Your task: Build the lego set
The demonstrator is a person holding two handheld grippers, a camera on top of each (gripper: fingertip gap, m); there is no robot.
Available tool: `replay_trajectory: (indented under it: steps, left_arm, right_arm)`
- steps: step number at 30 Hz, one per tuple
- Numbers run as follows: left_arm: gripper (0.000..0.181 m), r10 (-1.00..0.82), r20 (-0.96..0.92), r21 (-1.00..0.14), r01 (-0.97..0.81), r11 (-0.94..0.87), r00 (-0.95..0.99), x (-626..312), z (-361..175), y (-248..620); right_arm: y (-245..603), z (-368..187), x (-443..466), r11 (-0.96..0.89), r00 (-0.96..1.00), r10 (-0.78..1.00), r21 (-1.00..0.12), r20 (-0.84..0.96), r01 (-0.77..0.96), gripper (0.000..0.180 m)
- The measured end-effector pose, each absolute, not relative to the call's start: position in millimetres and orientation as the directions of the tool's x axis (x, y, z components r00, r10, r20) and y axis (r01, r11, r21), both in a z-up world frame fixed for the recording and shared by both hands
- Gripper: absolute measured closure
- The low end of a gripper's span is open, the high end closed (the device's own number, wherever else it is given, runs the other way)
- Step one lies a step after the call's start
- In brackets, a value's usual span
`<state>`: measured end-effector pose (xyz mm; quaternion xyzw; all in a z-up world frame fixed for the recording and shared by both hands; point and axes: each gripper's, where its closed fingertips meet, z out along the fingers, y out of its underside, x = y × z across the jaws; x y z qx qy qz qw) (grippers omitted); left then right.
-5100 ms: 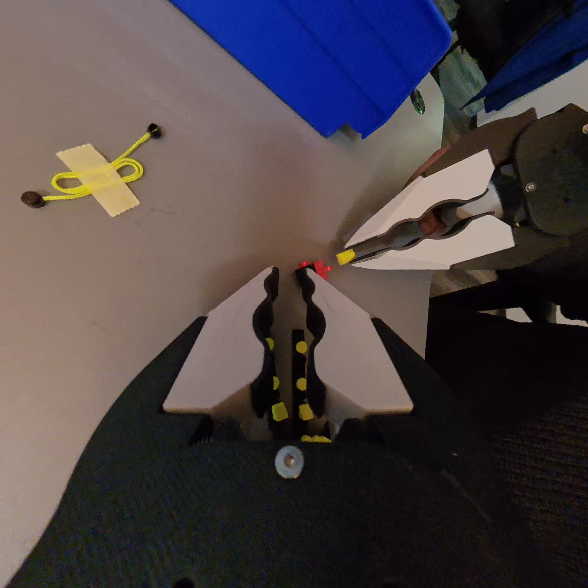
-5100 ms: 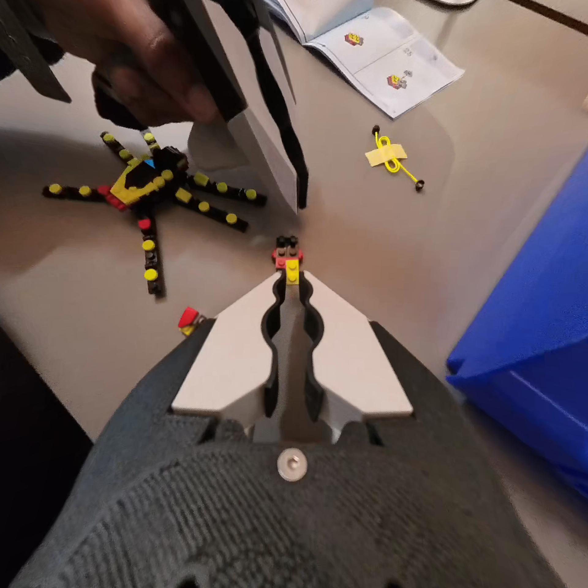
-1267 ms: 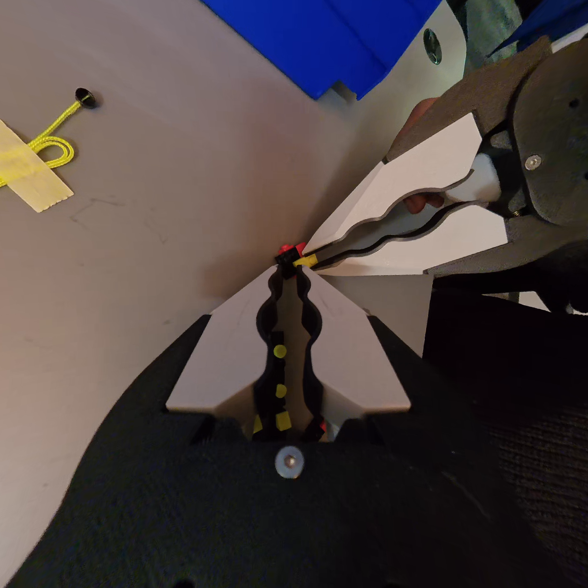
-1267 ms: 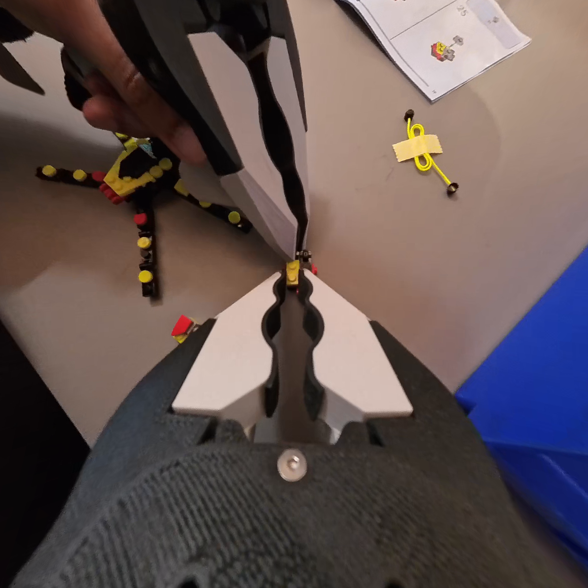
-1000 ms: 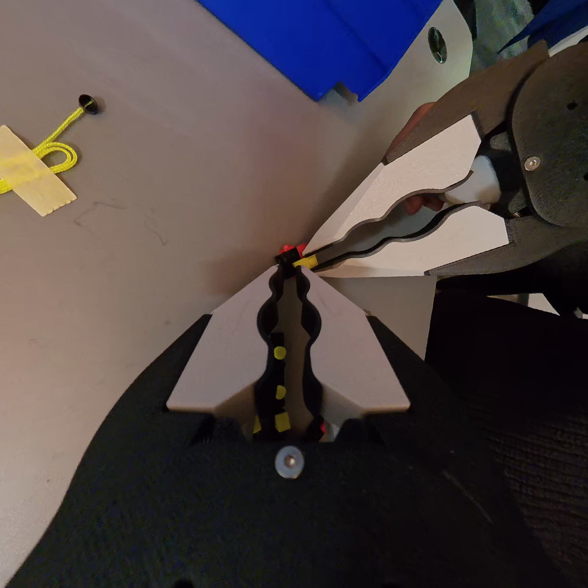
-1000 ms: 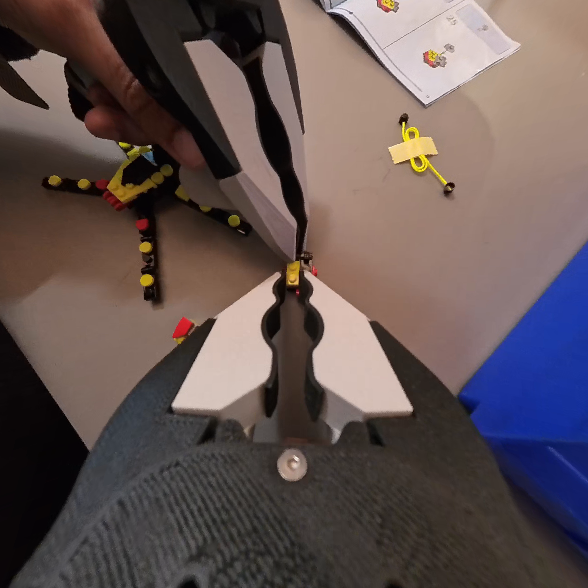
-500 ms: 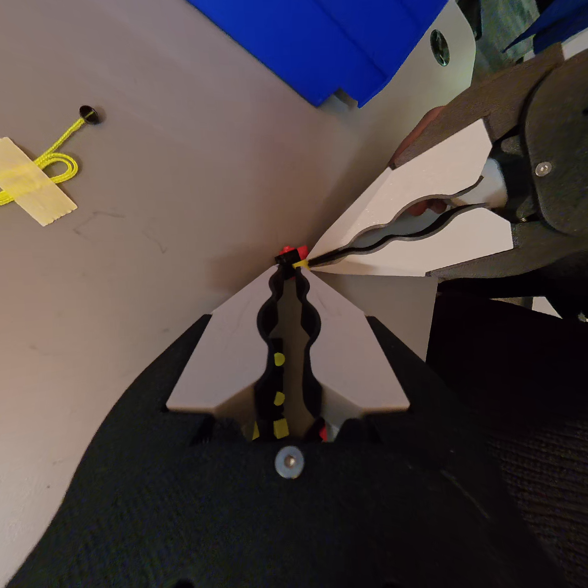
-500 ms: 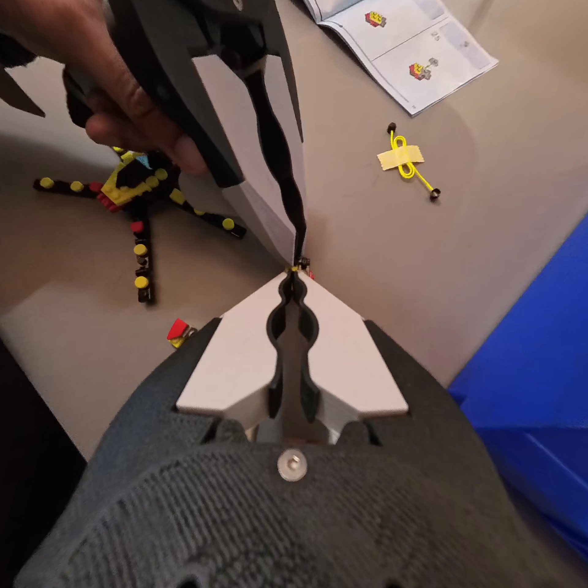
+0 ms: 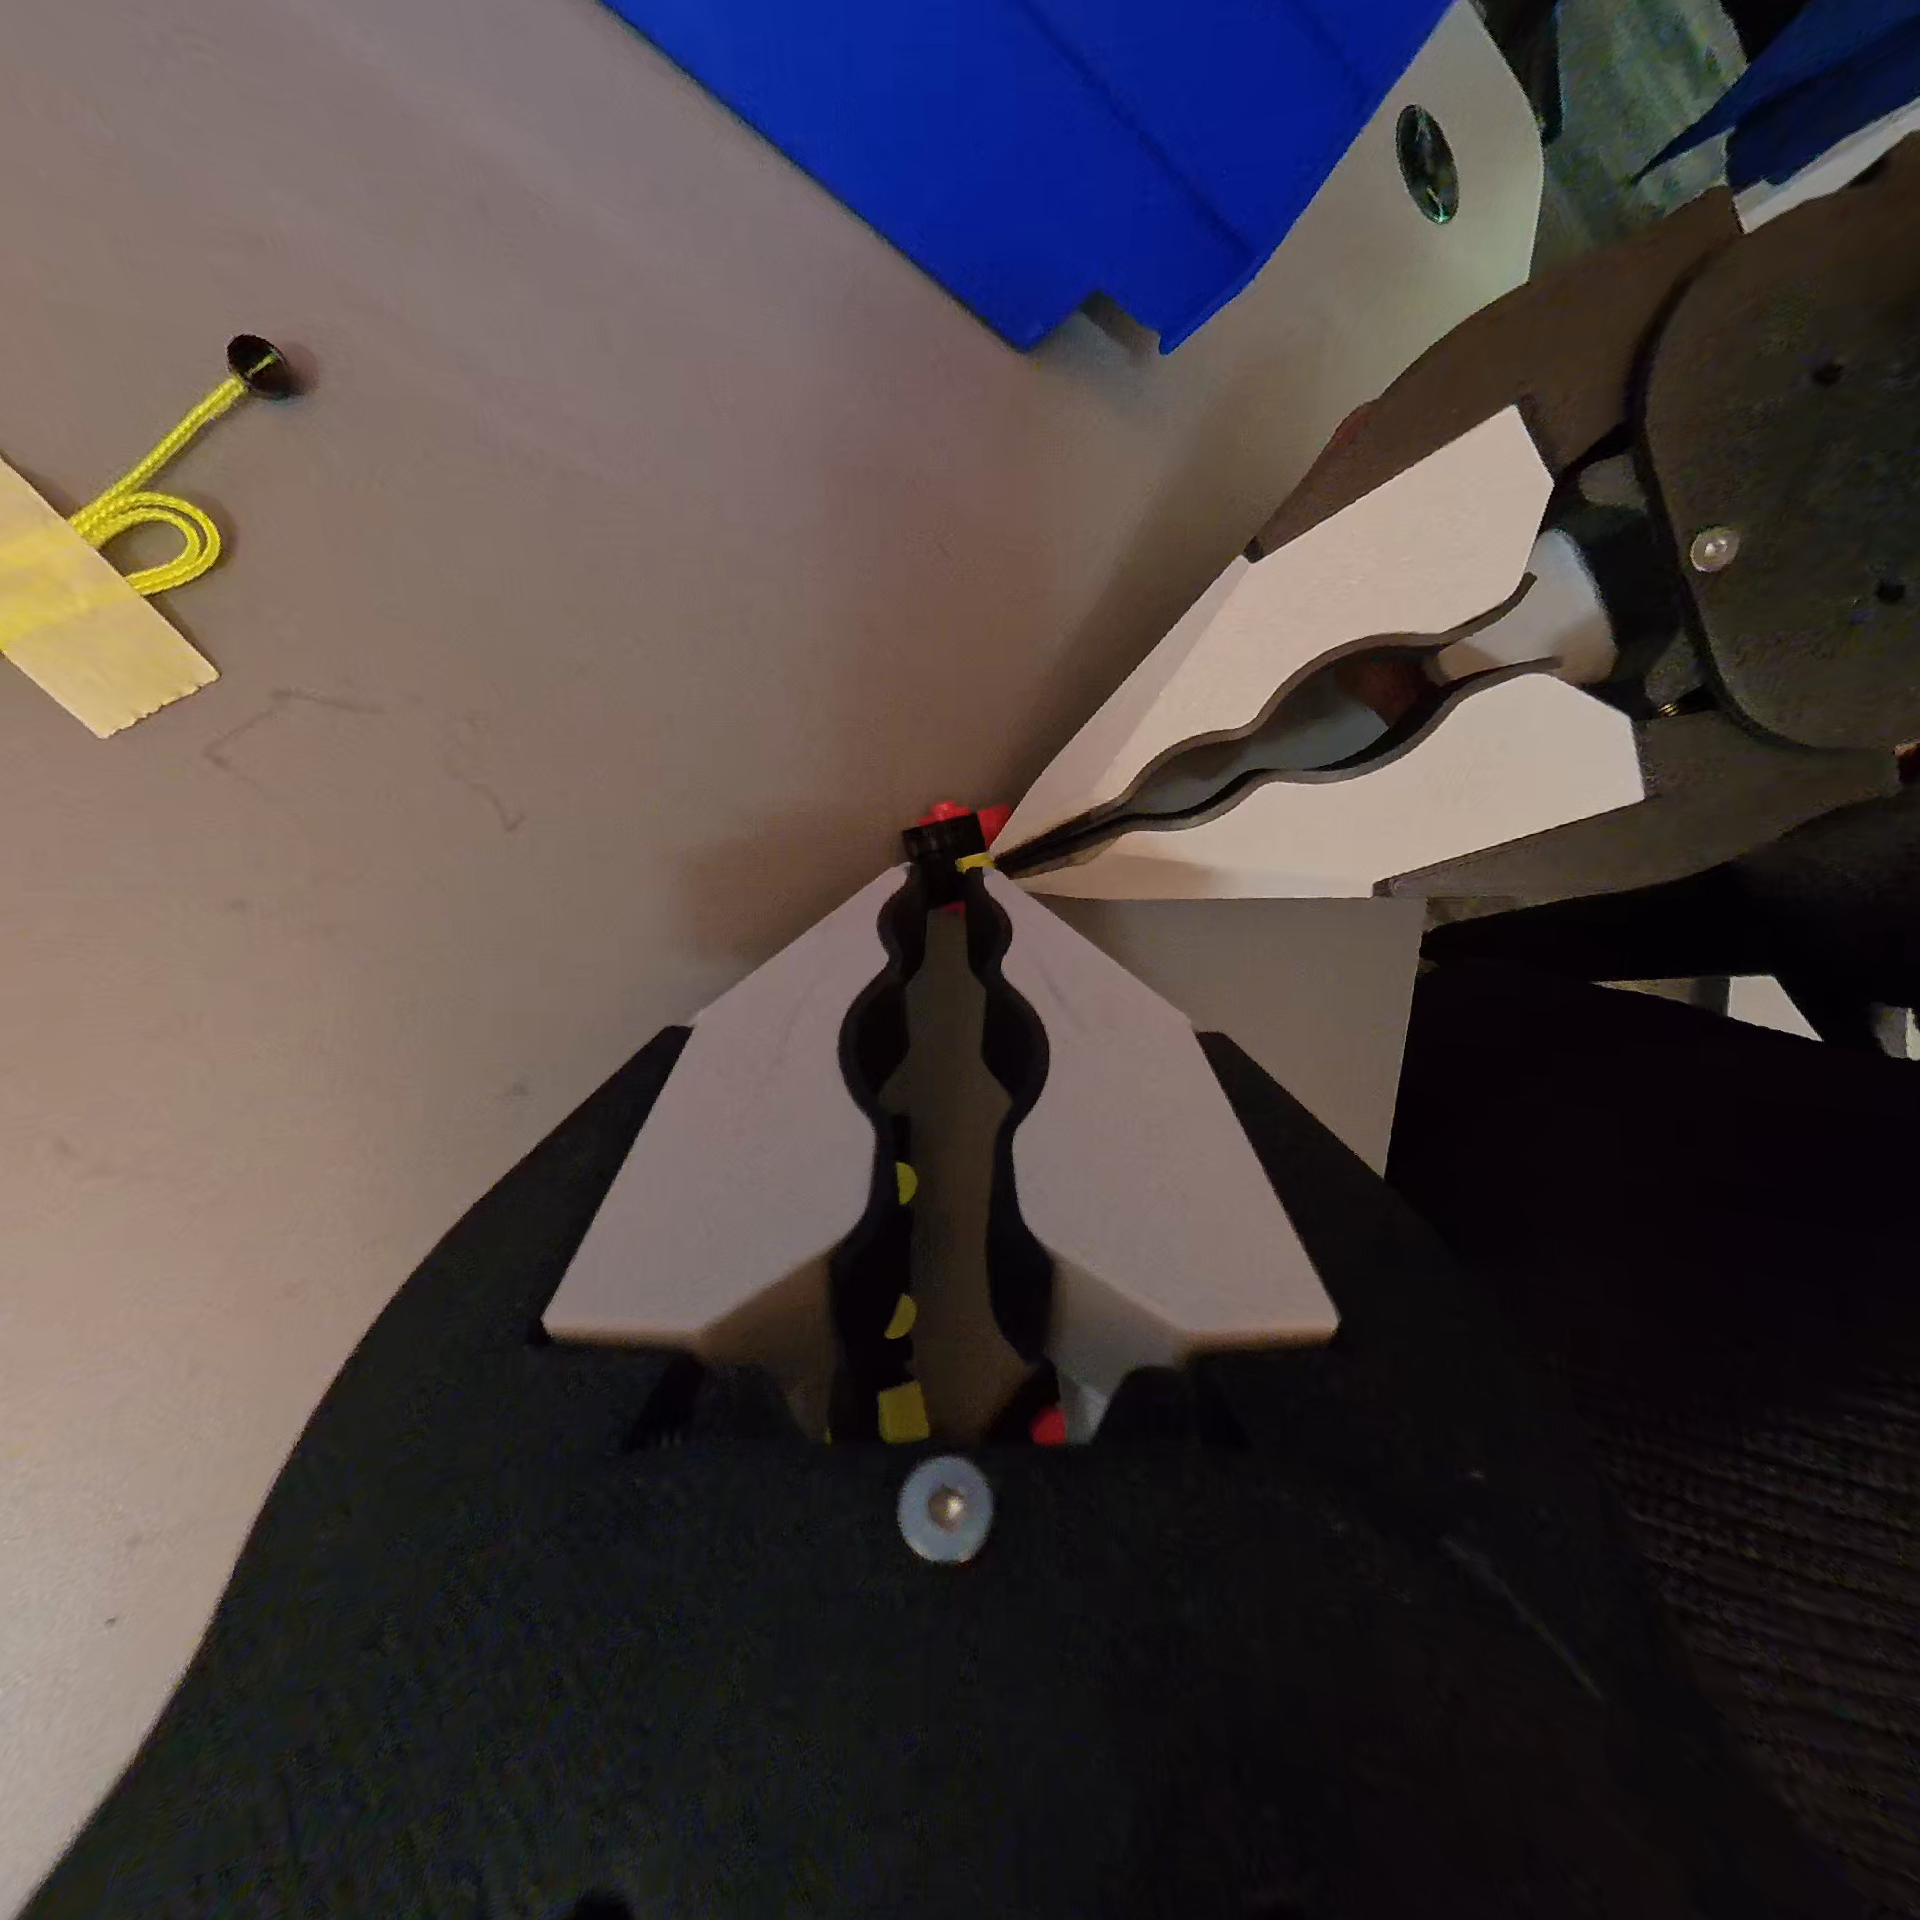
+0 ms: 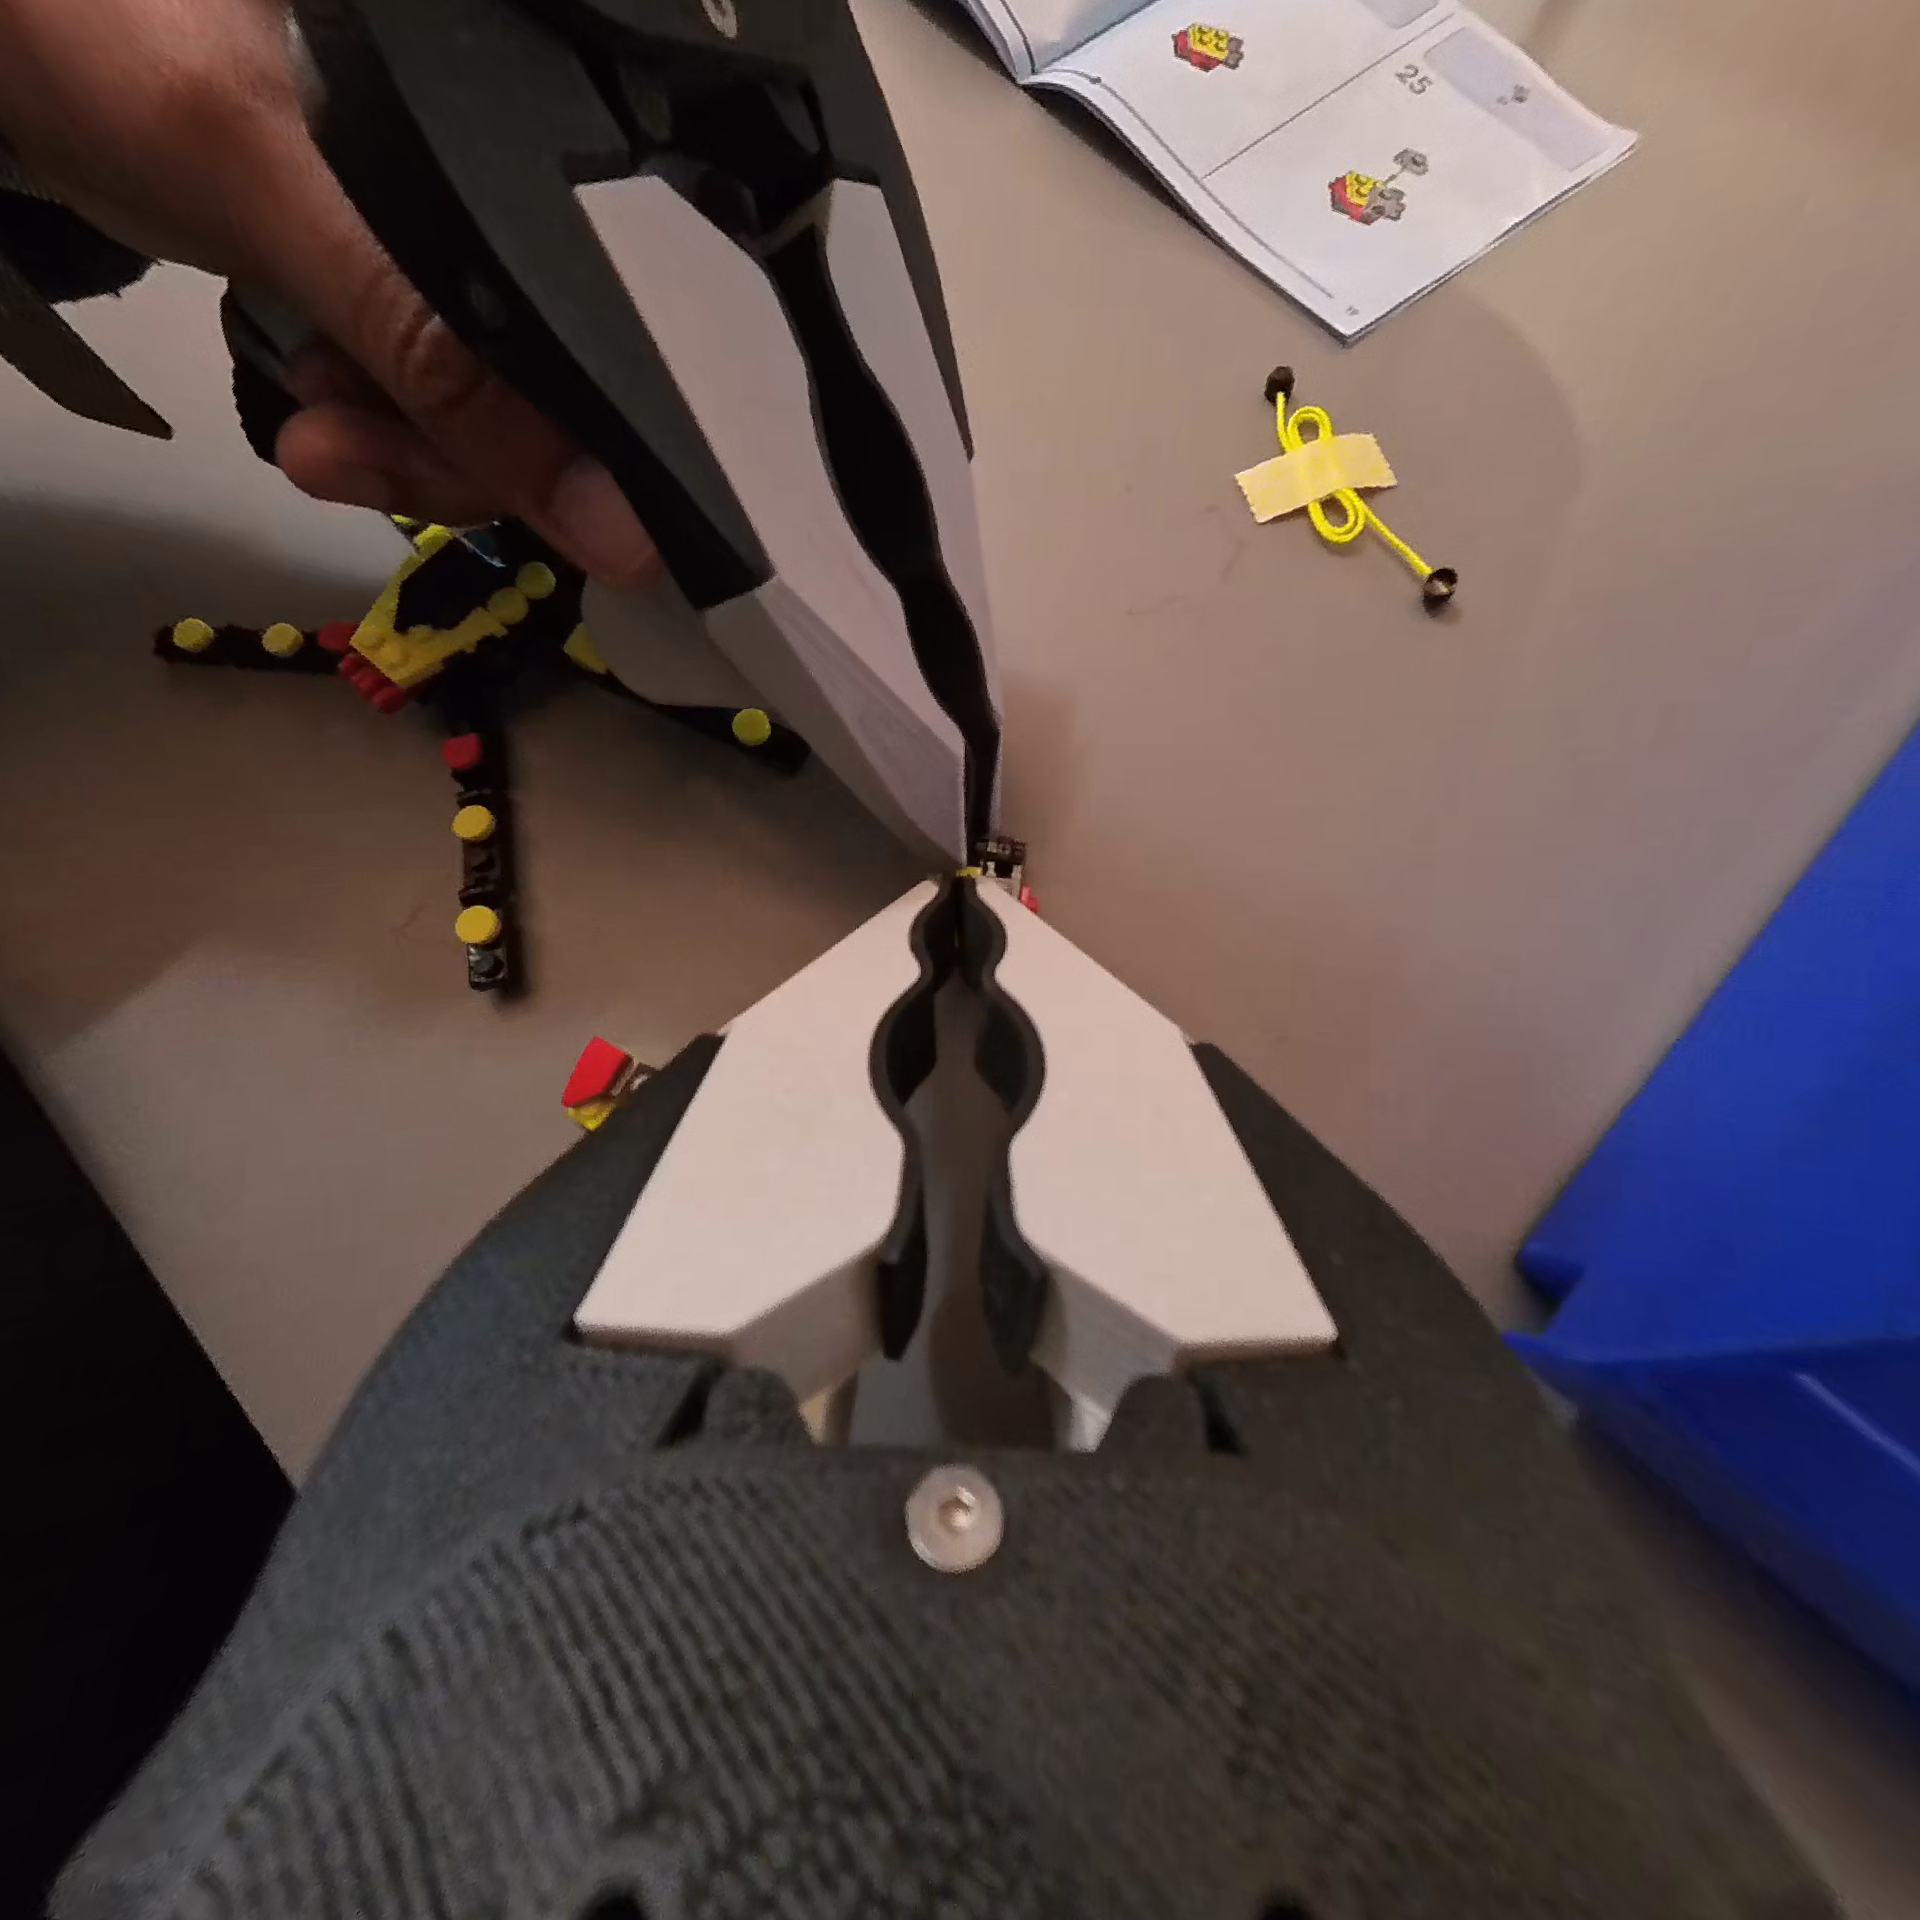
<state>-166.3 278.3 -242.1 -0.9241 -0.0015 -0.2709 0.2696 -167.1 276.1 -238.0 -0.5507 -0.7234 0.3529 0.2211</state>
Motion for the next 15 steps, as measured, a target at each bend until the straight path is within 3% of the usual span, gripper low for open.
replay_trajectory:
  steps: [4,9,15]
  left_arm:
    - [0.175,-0.141,0.481,-0.506,0.142,-0.851,0.865,-169,-242,279]
    - [0.161,-0.133,0.502,-0.521,0.176,-0.835,0.855,-175,-229,278]
    - [0.16,-0.114,0.518,-0.54,0.22,-0.812,0.848,-190,-218,273]
  right_arm:
    - [277,-237,-170,0.158,-0.3,0.953,-0.777,-0.041,0.61,0.18]
    - [288,-202,-176,0.084,-0.251,0.966,-0.854,-0.056,0.514,0.18]
    - [292,-224,-168,0.207,-0.28,0.959,-0.786,0.045,0.582,0.18]
